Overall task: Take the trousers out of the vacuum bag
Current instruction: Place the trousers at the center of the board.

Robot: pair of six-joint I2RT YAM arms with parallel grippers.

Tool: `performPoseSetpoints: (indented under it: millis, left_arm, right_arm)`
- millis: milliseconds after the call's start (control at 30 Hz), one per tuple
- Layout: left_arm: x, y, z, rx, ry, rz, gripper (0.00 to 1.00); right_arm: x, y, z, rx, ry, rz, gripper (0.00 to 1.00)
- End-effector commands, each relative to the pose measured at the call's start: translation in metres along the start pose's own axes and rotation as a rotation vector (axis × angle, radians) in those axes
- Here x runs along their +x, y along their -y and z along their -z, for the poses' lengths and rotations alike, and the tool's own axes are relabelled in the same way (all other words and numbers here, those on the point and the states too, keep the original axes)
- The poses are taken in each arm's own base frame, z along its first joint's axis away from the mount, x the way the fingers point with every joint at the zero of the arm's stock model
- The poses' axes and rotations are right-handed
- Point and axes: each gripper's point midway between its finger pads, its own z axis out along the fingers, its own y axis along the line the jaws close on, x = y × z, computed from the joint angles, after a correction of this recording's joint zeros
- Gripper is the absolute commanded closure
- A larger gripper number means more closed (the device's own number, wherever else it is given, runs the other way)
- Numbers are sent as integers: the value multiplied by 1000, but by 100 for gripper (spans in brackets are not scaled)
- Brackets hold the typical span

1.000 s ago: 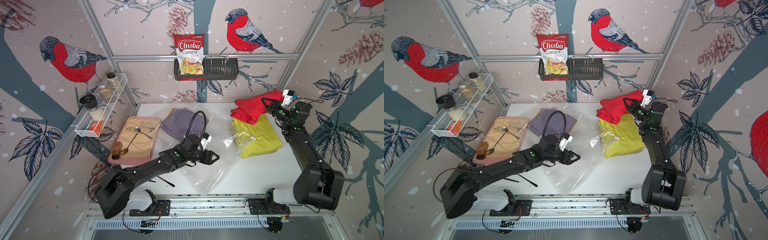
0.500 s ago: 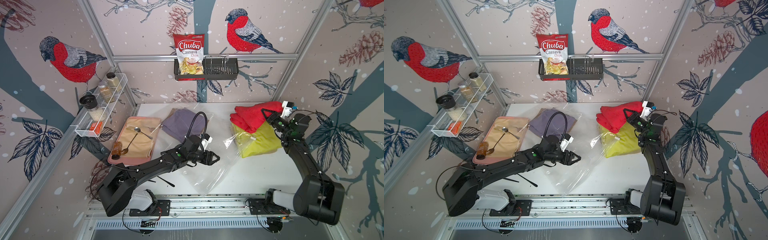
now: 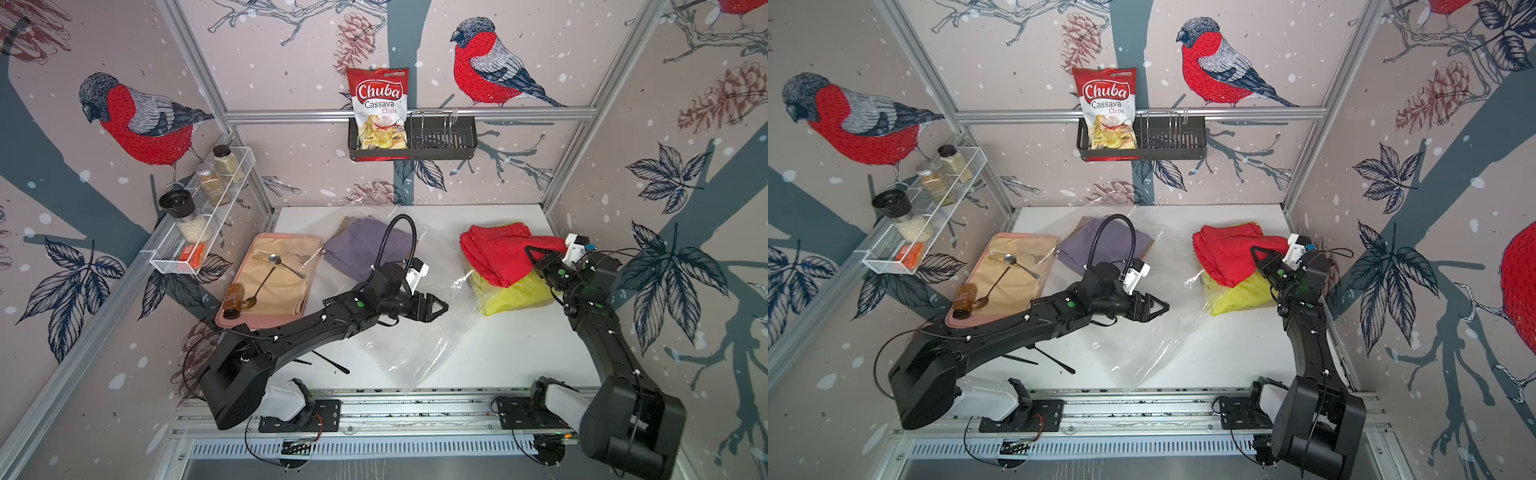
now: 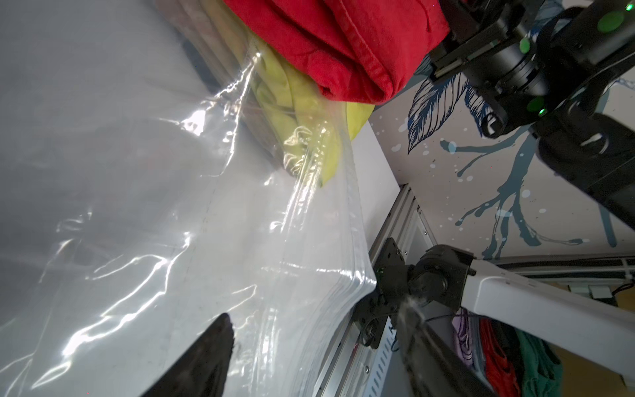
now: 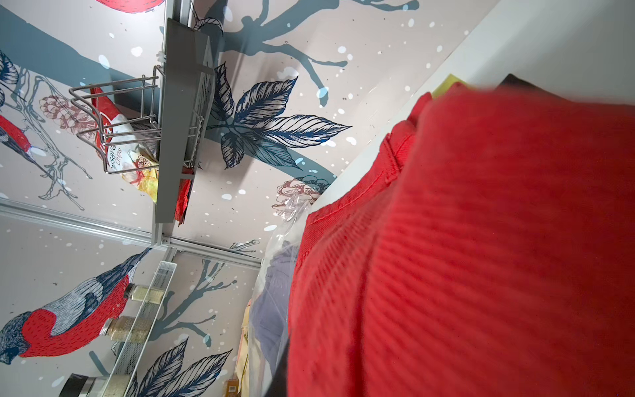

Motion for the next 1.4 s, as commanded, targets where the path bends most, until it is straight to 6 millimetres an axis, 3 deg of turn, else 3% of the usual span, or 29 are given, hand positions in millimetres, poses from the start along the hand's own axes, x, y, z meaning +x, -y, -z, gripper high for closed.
performPoseSetpoints:
  millis: [0,133,233,400,567,1067,1233,1367]
  left_arm:
    - [-31,35,-7,123,107,19,19]
    - [-54,71,-24,178,156,8,11]
    - [-63,87,-47,198,157,24,3]
    - [-66,76,-88,200,150,96,2]
    - [-73,75,-116,175,163,62,3]
    - [-77,69,-161,236,157,52,26]
    - [-79,73,-167,266,158,64,34]
    - [-79,71,-168,264,157,69,56]
  right_arm:
    - [1,-9,5,-52,-3,-51,100]
    - [3,-17,9,-90,6,-70,100]
    - [4,-20,11,-99,3,-70,100]
    - [2,-26,14,-112,11,-62,100]
    - [6,-25,14,-115,2,-63,100]
    - [12,-21,15,-104,-10,-60,100]
    - [18,-15,15,-92,-19,-64,100]
    - [24,-9,16,-80,-25,-66,100]
